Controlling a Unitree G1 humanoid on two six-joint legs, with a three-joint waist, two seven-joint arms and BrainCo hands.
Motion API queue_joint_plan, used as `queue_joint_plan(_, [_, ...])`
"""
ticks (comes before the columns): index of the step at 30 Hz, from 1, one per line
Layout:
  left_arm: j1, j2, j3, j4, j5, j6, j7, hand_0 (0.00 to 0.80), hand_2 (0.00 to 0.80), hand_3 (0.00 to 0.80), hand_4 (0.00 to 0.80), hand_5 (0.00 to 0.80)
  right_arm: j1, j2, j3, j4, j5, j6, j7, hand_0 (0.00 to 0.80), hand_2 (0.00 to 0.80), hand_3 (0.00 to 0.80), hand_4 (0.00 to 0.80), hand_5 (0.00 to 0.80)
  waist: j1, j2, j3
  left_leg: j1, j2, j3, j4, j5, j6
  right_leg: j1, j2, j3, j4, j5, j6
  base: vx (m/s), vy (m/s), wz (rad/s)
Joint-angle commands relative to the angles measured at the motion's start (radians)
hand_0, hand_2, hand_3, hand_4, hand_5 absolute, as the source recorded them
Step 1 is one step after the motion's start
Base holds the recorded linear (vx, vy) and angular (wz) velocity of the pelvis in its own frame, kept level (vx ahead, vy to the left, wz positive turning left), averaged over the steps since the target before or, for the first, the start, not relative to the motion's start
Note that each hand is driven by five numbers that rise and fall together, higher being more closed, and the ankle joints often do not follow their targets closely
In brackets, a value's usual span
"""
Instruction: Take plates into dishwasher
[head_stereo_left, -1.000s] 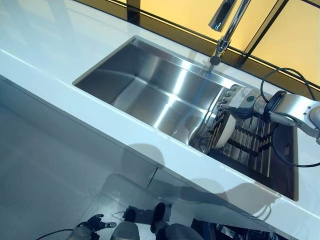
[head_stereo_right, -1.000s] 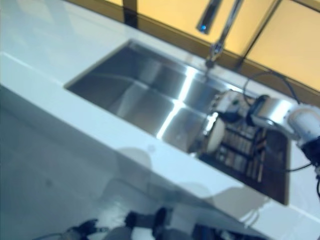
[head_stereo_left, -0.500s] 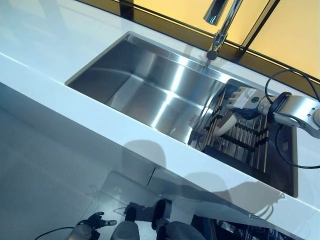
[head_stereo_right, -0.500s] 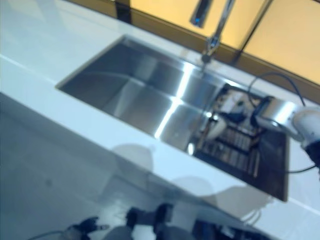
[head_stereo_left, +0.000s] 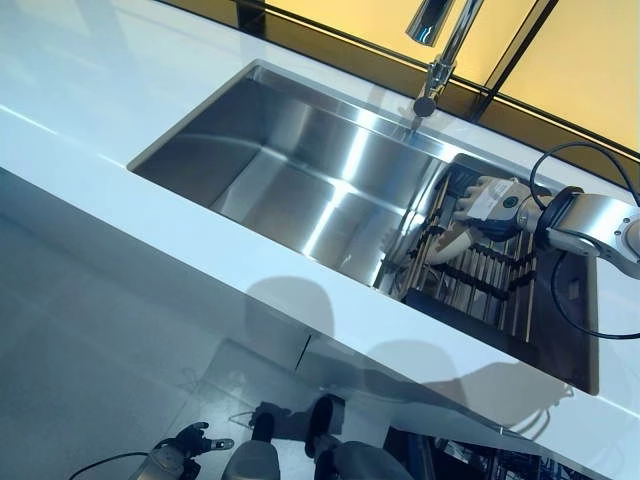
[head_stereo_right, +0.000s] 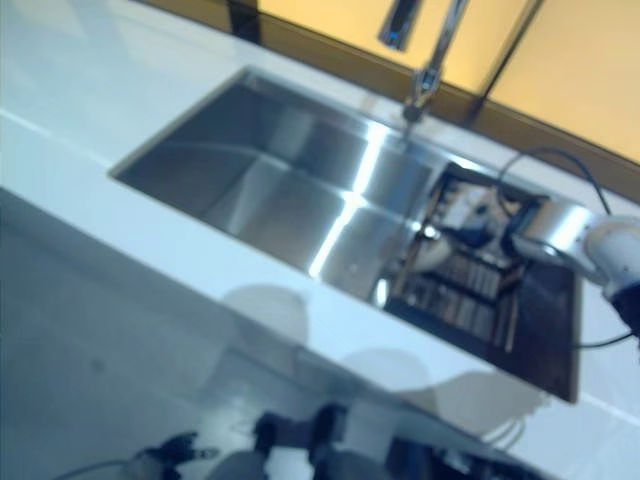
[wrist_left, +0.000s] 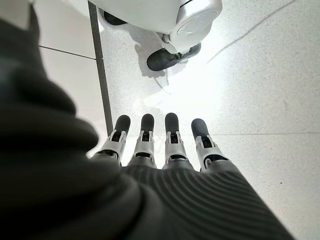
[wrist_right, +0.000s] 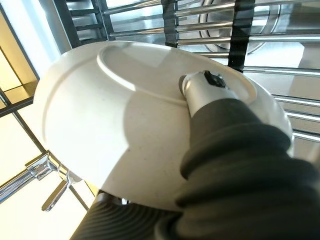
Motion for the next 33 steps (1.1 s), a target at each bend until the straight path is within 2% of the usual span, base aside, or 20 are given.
queue_joint_plan(1, [0.029,0.018,0.005,0.008,0.034,-0.015,0.008,0.0,0.0,0.0,0.0,0.0,0.003,-0.059,-0.064,0.007,-0.018,0.016,-0.054,0.8,0.8,0.8,0.8,0.8,0.002,-0.033,-0.05,-0.061,-0.001,0.083,0.052,-0.091,0.05,0.086,0.018,0.012,0.067,-0.218,0.044,0.032,0.094,-0.06])
queue_joint_plan(15, [0.051,-0.012,0.011,0.032,0.016,-0.018,0.005,0.0,0.0,0.0,0.0,0.0,0.099,-0.142,-0.196,0.057,-0.141,0.056,-0.232,0.8,0.8,0.8,0.8,0.8,-0.04,-0.01,-0.139,0.011,-0.03,0.102,-0.039,-0.093,0.075,0.103,0.005,0.063,0.041,-0.197,0.079,0.005,0.147,-0.11])
queue_joint_plan(21, [0.054,-0.023,0.012,0.049,0.009,-0.021,0.003,0.0,0.0,0.0,0.0,0.0,0.124,-0.178,-0.25,0.089,-0.164,0.114,-0.325,0.8,0.8,0.8,0.8,0.8,-0.061,0.004,-0.176,0.029,-0.039,0.115,-0.056,-0.098,0.094,0.096,-0.008,0.084,0.058,-0.192,0.098,-0.037,0.195,-0.1])
queue_joint_plan(26, [0.043,-0.021,0.008,0.059,0.002,-0.025,0.003,0.0,0.0,0.0,0.0,0.0,0.136,-0.199,-0.304,0.122,-0.034,0.206,-0.377,0.8,0.8,0.8,0.8,0.8,-0.081,0.022,-0.195,0.04,-0.047,0.119,-0.06,-0.101,0.115,0.071,-0.023,0.107,0.111,-0.189,0.12,-0.096,0.225,-0.15])
queue_joint_plan(28, [0.04,-0.019,0.006,0.06,0.001,-0.024,0.005,0.0,0.0,0.0,0.0,0.0,0.135,-0.202,-0.317,0.127,0.006,0.224,-0.381,0.8,0.8,0.8,0.8,0.8,-0.085,0.026,-0.196,0.042,-0.048,0.119,-0.059,-0.101,0.119,0.063,-0.026,0.111,0.127,-0.187,0.125,-0.098,0.161,-0.21])
queue_joint_plan(31, [0.027,-0.013,-0.003,0.058,0.01,-0.017,-0.001,0.0,0.0,0.0,0.0,0.0,0.14,-0.211,-0.376,0.151,0.191,0.304,-0.426,0.8,0.8,0.8,0.8,0.8,-0.099,0.048,-0.195,0.046,-0.054,0.105,-0.057,-0.097,0.131,0.019,-0.04,0.141,0.186,-0.146,0.153,-0.176,0.303,-0.18])
queue_joint_plan(33, [0.032,-0.008,-0.004,0.066,0.017,-0.02,-0.004,0.0,0.0,0.0,0.0,0.0,0.151,-0.219,-0.412,0.149,0.291,0.329,-0.43,0.8,0.8,0.8,0.8,0.8,-0.103,0.055,-0.196,0.048,-0.056,0.104,-0.057,-0.094,0.129,0.013,-0.042,0.155,0.176,-0.12,0.166,-0.1,0.234,-0.27])
